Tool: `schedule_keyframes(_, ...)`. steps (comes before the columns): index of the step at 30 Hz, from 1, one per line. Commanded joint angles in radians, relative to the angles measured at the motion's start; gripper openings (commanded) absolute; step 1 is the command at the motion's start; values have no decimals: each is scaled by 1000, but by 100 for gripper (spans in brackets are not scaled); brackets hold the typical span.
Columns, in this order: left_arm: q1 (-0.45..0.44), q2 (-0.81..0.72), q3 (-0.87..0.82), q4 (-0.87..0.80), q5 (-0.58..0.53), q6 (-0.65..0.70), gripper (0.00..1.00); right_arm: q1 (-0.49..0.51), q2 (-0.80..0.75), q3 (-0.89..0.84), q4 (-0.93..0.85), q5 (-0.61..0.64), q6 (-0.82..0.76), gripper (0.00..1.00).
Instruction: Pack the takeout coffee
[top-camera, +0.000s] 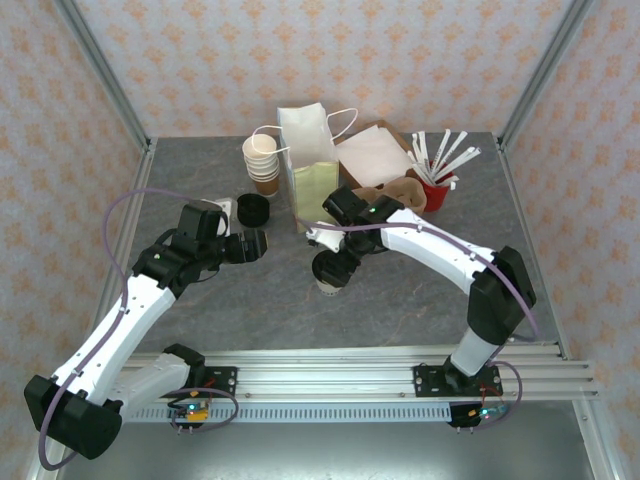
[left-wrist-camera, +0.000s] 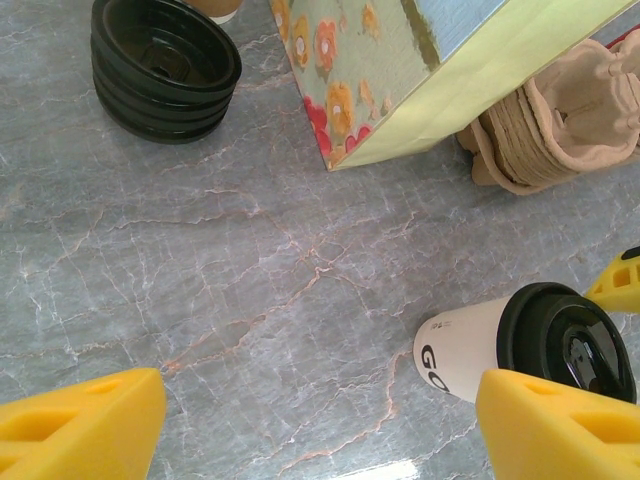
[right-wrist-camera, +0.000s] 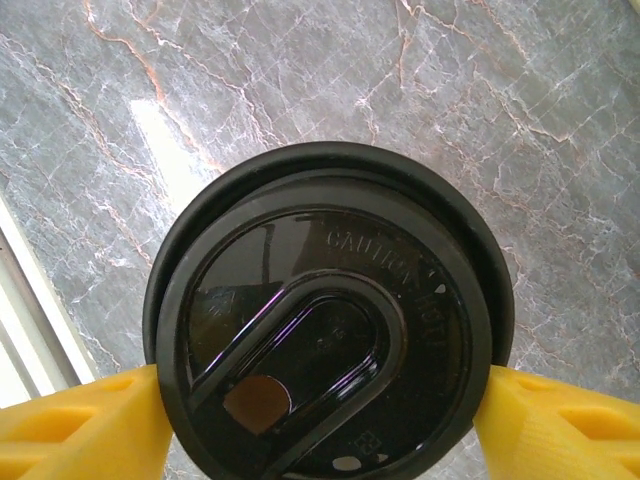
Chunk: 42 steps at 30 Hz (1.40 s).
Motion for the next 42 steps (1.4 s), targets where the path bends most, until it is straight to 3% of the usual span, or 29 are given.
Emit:
schedule_keyframes(1,-8,-16,15,-29,-17,16,82,-3,6,17,-29,35,-2,73)
schedule_keyframes(13,-8,-23,5,-28,-20,16,82,-3,21,-31,-39,114,14,64)
schedule_keyframes(34,-8,-11,2,-22,-20,10,82,17,37,-126,-20,269,6,58)
schedule_keyframes(42,-8,-7,1,-20,-18,9,82,17,47,-142,-11,274,3,57)
